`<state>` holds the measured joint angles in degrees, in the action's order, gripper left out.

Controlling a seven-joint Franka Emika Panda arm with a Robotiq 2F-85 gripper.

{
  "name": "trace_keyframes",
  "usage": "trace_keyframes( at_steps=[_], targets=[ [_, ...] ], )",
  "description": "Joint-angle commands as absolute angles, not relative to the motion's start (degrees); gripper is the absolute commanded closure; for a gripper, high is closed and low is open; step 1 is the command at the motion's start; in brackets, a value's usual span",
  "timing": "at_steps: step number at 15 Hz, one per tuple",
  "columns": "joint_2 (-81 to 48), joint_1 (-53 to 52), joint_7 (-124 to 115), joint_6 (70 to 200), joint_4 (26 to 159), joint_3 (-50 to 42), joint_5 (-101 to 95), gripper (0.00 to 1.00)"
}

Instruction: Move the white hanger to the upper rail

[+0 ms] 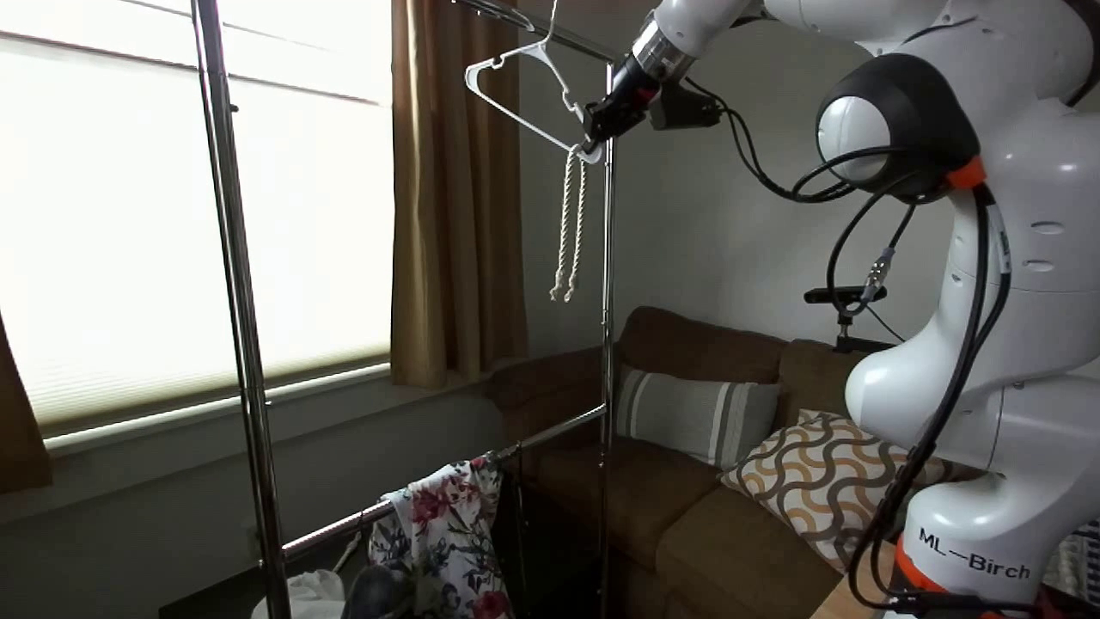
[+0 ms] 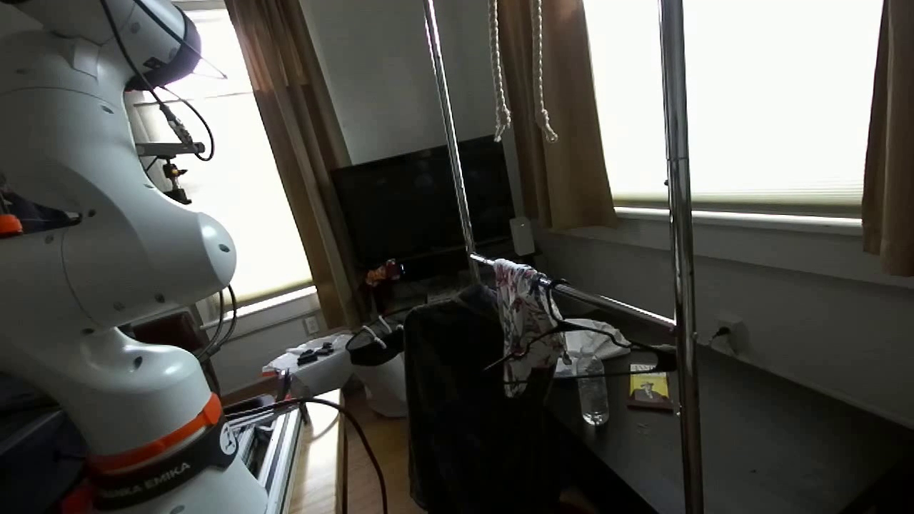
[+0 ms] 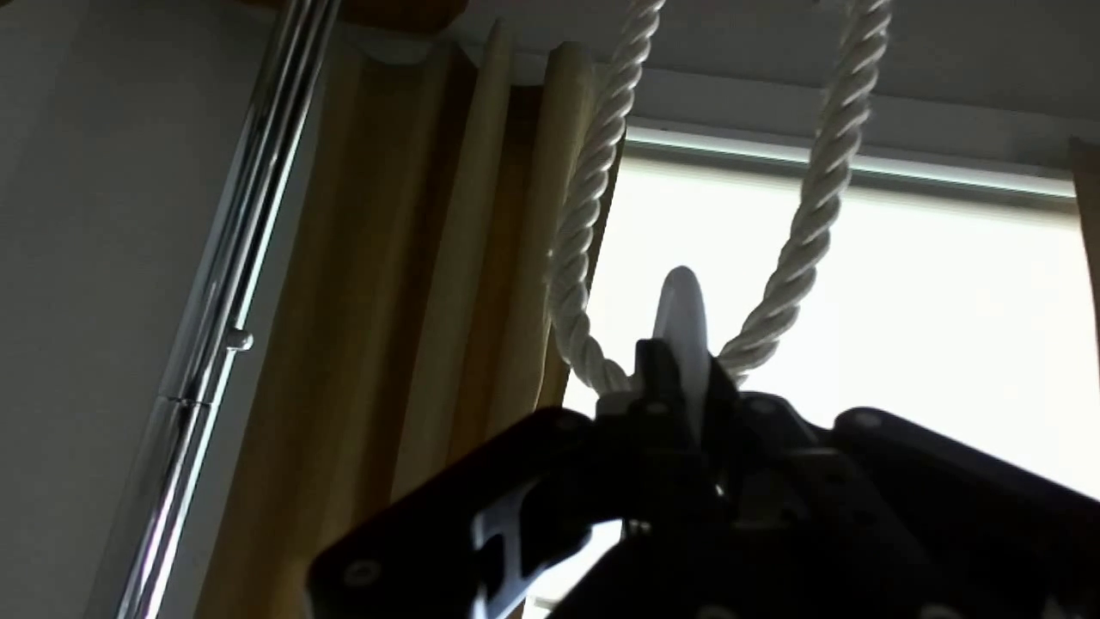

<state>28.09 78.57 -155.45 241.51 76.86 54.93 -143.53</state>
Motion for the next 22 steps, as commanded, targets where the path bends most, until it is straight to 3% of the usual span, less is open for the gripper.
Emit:
trace_keyframes(
  at_steps=[1, 7, 8, 10, 11, 15, 16, 22],
  targets=[
    [29.6, 79.9, -157.8, 242.9, 77.3, 55.6, -144.1, 0.98],
    [32.1, 81.4, -157.8, 242.9, 78.9, 57.0, -144.1, 0.98],
    [31.1, 81.1, -154.3, 241.8, 79.7, 56.3, -141.8, 0.93],
    [31.7, 81.3, -154.2, 241.9, 79.7, 56.4, -141.7, 0.93],
    [31.9, 81.4, -154.2, 241.9, 79.7, 56.4, -141.7, 0.98],
    [30.3, 79.8, -156.6, 244.0, 79.4, 53.4, -137.5, 0.98],
    [27.8, 76.4, -160.2, 241.6, 79.7, 54.9, -144.3, 0.98],
    [34.5, 82.1, -158.3, 242.2, 83.8, 56.6, -144.2, 0.98]
  ],
)
